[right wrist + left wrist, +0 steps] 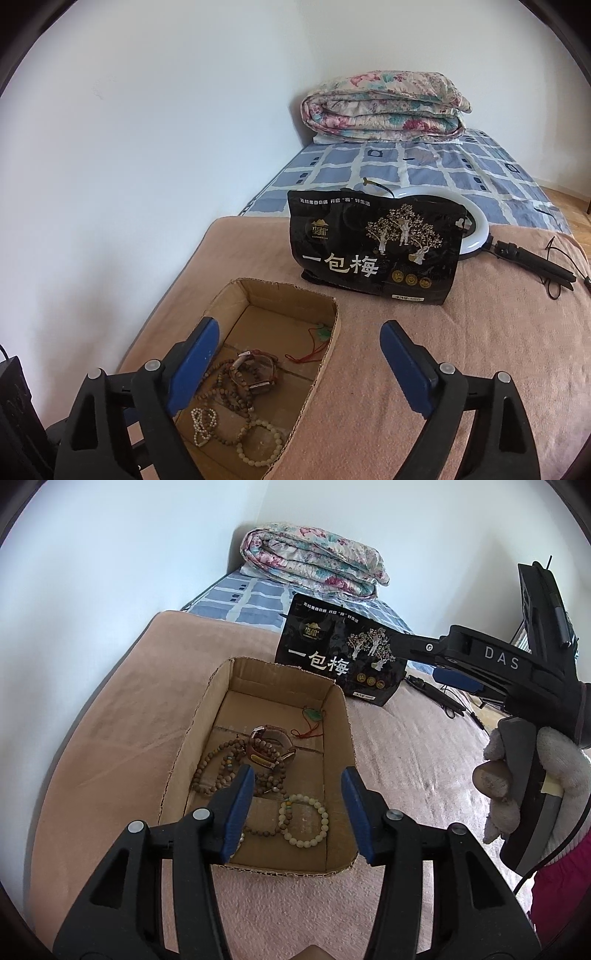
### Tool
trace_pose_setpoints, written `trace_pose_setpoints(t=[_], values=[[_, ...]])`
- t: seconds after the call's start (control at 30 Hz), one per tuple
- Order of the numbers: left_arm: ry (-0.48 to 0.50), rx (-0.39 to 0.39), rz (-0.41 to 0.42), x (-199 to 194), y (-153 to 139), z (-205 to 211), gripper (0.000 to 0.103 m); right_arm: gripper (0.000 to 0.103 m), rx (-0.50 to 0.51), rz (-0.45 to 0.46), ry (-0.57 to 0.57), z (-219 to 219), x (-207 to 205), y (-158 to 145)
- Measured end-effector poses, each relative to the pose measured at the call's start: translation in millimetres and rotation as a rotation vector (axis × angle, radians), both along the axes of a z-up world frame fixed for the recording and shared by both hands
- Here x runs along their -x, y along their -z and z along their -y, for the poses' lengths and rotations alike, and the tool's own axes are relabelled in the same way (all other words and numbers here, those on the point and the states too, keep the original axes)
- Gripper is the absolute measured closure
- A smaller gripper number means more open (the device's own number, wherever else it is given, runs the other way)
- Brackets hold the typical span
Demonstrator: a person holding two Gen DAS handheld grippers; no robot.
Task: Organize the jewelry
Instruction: 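Open the right tool to drop the jade pendant into the box, then move the right tool to the blue bangle while the left tool carries the earring to the second pearl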
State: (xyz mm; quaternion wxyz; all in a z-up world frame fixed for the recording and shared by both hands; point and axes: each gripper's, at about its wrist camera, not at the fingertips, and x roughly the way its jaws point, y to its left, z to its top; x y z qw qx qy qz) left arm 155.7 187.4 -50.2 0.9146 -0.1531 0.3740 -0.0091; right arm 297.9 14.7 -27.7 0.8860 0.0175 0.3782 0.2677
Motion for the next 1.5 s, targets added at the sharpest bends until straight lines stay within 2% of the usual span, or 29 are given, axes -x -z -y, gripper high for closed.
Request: trace_pose_setpoints(t=[0.33,0.4,0.83,1.17,1.47,1.5], values=[[0.008,-0.008,0.038,14.5,-18.7,15.5,0.053,0.010,0.031,0.028,0.052,41.1,19.0,-24.4],[0.013,-0.007,0.045,17.0,-22.2,21.1,0.053,0.000,0.039,0.037,0.068,52.1,24.1,-29.9],[0.100,-0.038,0.070,28.0,-31.0,78.2,0.053,0.000,0.054,0.069,0.137,146.0,60.1,-53.0],[0.212,-0.056,0.052,21.9,-20.9,136.8,0.053,0.000,0.113,0.046,0.165,217.6,86.9,-43.1],[0.316,-0.058,0.014,19.2,0.9,186.4,0.053,0.010,0.187,-0.031,0.163,268.2,123.9,-4.1],[0.328,-0.060,0.008,18.8,4.1,192.1,0.057,0.011,0.198,-0.039,0.163,272.3,127.8,0.9]])
